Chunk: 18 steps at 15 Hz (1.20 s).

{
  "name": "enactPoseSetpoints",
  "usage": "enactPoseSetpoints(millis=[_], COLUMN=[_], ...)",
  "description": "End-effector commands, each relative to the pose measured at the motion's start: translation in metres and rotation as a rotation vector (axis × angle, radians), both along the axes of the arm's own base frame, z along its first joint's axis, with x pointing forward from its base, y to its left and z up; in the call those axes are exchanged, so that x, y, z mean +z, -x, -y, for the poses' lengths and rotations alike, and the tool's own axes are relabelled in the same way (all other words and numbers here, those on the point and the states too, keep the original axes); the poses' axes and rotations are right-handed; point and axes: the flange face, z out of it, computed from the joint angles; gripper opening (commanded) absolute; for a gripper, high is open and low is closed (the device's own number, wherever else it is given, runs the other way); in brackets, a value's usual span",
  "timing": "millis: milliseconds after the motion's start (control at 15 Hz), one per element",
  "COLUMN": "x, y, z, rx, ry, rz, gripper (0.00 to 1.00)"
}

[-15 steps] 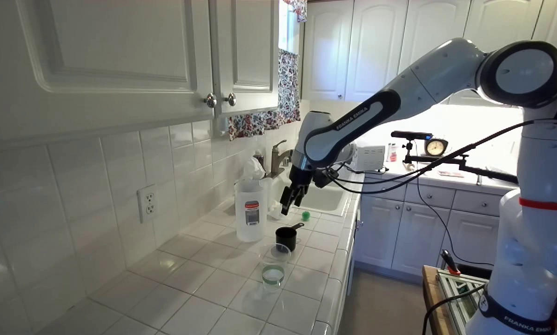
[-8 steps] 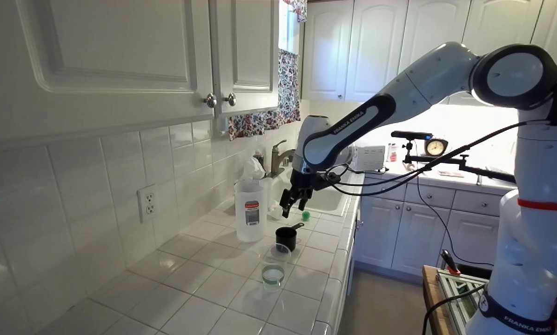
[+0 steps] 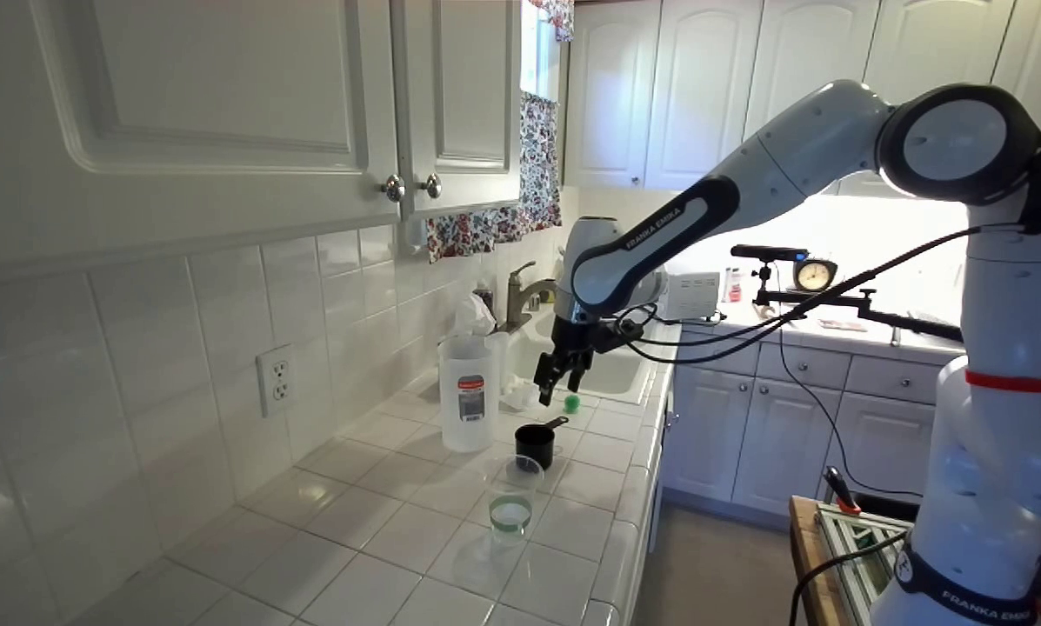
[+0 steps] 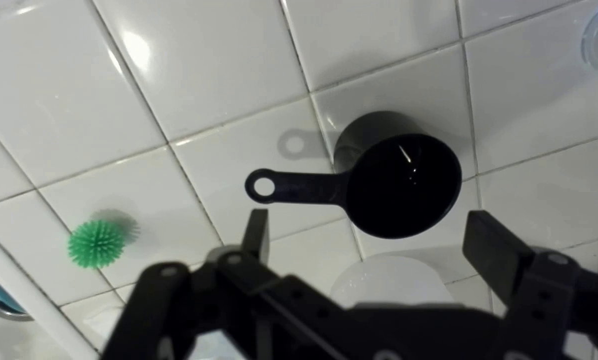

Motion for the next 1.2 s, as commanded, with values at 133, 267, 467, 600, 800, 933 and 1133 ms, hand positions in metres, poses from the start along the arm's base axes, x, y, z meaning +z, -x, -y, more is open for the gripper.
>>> enactPoseSetpoints(millis=[133,267,467,600,800,933,1133], x=[-0.006,-0.009,-0.011,-0.009,-0.01,-0.011,-0.013], y=[0.003,0.003,0.0,0.004,0.004,0.0,-0.004], z=[0.011,0.01,0.007,0.003,0.002,0.007,0.013], rx=[0.213,0.296,0.373,0.326,0.34,0.255,0.072], ry=[0.025,0.029,0.055,0.038,0.043,0.046,0.04], rz=[-0.032,-0.045,-0.049,-0.043,-0.046,-0.009,0.01], gripper=[1.0,1.0,1.0,1.0,1.0,1.0,1.0])
